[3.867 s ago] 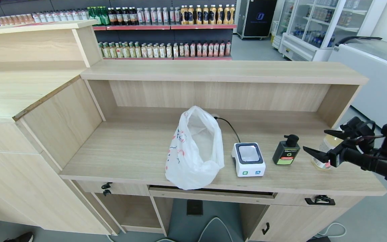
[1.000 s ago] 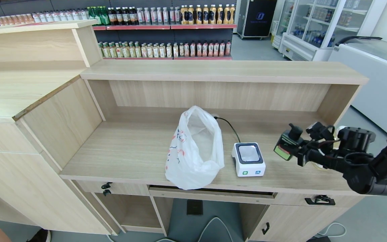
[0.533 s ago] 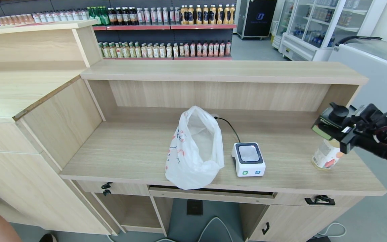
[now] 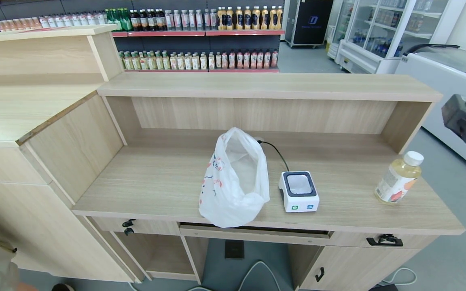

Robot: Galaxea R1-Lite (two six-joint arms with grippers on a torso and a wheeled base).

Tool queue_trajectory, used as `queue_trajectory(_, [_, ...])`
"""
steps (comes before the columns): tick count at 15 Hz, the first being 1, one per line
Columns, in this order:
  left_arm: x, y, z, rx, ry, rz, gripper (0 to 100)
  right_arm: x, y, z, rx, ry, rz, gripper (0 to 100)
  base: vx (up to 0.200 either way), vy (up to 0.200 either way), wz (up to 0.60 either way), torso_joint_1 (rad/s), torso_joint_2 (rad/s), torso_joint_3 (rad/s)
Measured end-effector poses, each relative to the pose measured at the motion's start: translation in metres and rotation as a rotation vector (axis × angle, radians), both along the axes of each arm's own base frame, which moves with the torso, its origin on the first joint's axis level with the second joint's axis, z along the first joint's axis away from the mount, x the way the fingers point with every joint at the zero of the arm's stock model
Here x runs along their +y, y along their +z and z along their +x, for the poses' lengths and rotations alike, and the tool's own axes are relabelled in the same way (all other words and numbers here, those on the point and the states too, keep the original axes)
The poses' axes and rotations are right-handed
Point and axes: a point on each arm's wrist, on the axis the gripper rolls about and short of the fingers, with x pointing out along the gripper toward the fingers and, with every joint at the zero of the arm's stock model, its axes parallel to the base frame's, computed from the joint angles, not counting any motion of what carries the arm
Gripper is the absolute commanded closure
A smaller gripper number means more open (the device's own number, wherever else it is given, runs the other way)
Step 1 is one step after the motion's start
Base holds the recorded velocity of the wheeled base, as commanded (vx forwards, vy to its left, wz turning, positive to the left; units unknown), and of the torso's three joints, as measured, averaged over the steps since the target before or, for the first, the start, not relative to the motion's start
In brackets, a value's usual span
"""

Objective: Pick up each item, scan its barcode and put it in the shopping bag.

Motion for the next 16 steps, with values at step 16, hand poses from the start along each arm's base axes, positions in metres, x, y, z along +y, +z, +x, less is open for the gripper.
queue_trajectory(16, [0.000, 0.000, 0.000, 0.000, 0.000, 0.000, 100, 0.177, -0.010, -0.071, -0.693, 0.772, -0.663, 100, 0.000, 0.000, 0.00, 0.000, 0.00, 0.000])
